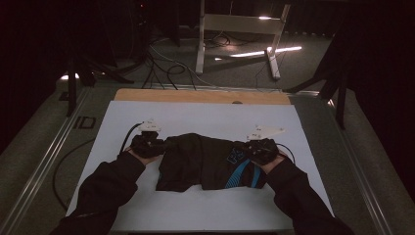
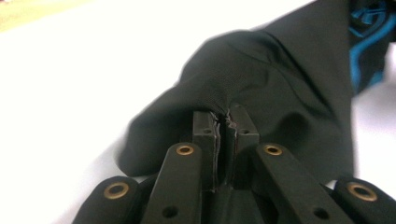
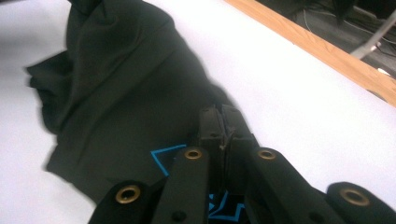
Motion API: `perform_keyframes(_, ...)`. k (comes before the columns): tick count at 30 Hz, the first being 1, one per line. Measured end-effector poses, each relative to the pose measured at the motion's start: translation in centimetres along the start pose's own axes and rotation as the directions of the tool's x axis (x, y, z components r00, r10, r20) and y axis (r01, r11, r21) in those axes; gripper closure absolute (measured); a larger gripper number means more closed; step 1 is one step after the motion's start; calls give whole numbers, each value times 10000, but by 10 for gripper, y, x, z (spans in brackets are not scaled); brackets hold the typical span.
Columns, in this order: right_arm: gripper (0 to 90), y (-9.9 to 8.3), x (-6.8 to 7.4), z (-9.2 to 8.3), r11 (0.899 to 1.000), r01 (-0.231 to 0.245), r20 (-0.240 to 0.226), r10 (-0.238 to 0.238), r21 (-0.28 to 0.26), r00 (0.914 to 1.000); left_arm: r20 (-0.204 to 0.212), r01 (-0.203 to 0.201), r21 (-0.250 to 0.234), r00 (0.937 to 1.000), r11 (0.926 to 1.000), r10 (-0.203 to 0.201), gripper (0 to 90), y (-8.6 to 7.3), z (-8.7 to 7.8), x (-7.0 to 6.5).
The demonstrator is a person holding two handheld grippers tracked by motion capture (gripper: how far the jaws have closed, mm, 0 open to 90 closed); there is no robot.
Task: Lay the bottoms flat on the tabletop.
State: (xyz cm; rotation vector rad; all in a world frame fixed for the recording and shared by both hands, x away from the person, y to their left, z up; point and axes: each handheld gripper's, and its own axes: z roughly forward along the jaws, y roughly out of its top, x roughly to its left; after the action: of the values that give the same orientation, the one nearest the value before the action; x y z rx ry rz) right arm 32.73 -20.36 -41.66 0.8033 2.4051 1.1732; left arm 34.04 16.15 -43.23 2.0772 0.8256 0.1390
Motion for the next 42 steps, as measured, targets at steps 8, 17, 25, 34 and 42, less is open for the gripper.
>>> perform_keyframes(8,895,-36,34,-4,9962,286,-747,-225,818,9970,1076,-196,1086,9942,9939,79,849,-48,0,-34)
perform_keyframes(17,893,-69,63,-5,9818,574,-1280,-344,1810,9912,1460,-255,2330,9892,9721,-90,847,-88,1,-52)
perform_keyframes(25,888,-89,68,6,9617,627,-1618,-194,2668,9866,1624,-268,2874,9865,9574,-211,844,-99,11,-51)
perform_keyframes(34,851,-86,63,6,9678,453,-1794,-1,2477,9838,1761,-47,2399,9836,9708,-388,687,-94,3,-47)
perform_keyframes(42,549,-69,41,-17,9889,-177,-1338,377,1477,9903,1234,70,1407,9921,9900,-246,390,-74,-22,-40)
